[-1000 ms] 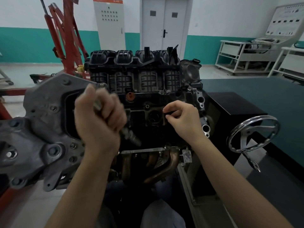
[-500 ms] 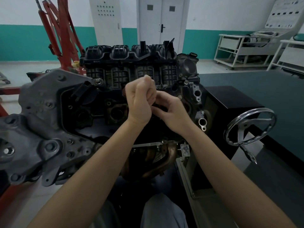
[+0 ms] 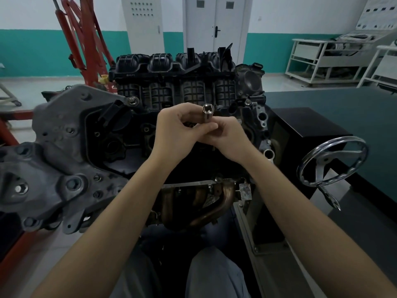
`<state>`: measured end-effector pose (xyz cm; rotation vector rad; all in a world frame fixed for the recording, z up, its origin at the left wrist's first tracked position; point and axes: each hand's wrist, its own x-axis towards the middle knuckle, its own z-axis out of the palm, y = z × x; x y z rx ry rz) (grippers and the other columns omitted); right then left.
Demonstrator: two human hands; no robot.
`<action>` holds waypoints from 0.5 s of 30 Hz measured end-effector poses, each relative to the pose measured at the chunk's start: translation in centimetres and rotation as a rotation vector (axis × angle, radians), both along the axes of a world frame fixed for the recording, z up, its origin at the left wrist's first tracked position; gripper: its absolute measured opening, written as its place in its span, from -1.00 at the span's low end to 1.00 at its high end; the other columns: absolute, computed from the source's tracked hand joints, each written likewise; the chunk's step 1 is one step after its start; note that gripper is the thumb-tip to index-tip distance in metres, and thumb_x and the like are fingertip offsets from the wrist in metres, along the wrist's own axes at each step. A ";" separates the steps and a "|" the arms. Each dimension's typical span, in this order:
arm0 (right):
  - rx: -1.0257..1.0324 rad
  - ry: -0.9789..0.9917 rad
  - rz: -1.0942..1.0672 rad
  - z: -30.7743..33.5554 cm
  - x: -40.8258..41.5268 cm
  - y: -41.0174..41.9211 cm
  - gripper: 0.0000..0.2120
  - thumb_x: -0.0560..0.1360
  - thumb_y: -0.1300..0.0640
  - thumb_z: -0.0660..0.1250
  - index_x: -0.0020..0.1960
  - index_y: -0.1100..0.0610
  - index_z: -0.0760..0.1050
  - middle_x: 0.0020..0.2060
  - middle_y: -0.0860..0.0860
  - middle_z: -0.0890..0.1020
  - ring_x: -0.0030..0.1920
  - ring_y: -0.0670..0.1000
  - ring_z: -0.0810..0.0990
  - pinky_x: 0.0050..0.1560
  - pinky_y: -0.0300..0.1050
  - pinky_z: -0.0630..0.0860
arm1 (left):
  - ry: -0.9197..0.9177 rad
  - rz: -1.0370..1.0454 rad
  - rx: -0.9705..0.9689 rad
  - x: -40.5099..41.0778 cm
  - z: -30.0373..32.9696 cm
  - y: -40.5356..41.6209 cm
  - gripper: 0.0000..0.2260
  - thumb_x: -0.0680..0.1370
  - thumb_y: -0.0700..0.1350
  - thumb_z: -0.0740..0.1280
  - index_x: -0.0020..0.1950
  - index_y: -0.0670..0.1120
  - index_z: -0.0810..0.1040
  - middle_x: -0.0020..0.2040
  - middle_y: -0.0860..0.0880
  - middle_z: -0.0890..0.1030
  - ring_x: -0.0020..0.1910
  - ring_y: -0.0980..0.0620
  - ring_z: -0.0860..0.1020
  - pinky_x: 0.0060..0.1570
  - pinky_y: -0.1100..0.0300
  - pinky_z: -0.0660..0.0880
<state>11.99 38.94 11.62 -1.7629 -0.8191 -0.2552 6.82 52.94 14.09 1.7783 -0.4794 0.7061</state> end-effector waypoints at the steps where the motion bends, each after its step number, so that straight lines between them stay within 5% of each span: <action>1: -0.063 0.012 0.059 0.3 0.2 -0.3 -0.75 0.44 0.38 0.41 0.08 0.18 0.59 -0.05 0.07 0.67 0.02 -0.01 0.65 0.13 -0.07 0.55 | 0.002 -0.002 -0.004 -0.2 0.0 0.0 -0.77 0.35 -0.33 0.53 -0.06 -0.10 0.64 -0.15 0.03 0.67 -0.13 0.12 0.66 -0.01 0.26 0.57; 3: -0.110 0.038 0.138 0.7 0.2 -0.7 -0.69 0.47 0.42 0.36 0.15 0.15 0.55 -0.02 0.03 0.66 0.05 -0.09 0.63 0.17 -0.14 0.52 | 0.006 -0.044 -0.003 -0.5 0.1 0.2 -0.74 0.38 -0.37 0.49 0.00 -0.11 0.63 -0.13 -0.02 0.68 -0.09 0.07 0.67 0.02 0.21 0.57; 7: -0.050 -0.014 0.031 0.1 0.2 -0.7 -0.83 0.39 0.40 0.45 -0.06 0.22 0.62 -0.17 0.17 0.68 -0.12 0.11 0.66 0.02 0.04 0.59 | 0.011 -0.126 0.051 -1.2 0.0 0.3 -0.75 0.42 -0.42 0.42 0.05 -0.19 0.63 -0.07 -0.16 0.68 -0.01 -0.07 0.66 0.12 0.01 0.56; 12: -0.024 -0.023 0.024 -0.2 0.0 -0.9 -0.77 0.34 0.38 0.51 -0.01 0.36 0.61 -0.07 0.25 0.67 -0.02 0.15 0.67 0.06 0.07 0.59 | -0.004 -0.018 0.060 -1.6 -0.2 -0.1 -0.74 0.33 -0.25 0.56 -0.12 0.06 0.64 -0.17 0.12 0.67 -0.15 0.15 0.66 -0.06 0.26 0.59; 15: -0.081 -0.074 0.088 -0.4 -0.3 -0.9 -0.71 0.44 0.44 0.39 0.17 0.36 0.56 0.07 0.19 0.65 0.12 0.08 0.63 0.20 -0.02 0.53 | -0.031 -0.030 0.038 -1.8 -0.3 0.0 -0.71 0.38 -0.34 0.51 -0.01 -0.03 0.63 -0.14 0.07 0.66 -0.11 0.11 0.67 -0.02 0.20 0.59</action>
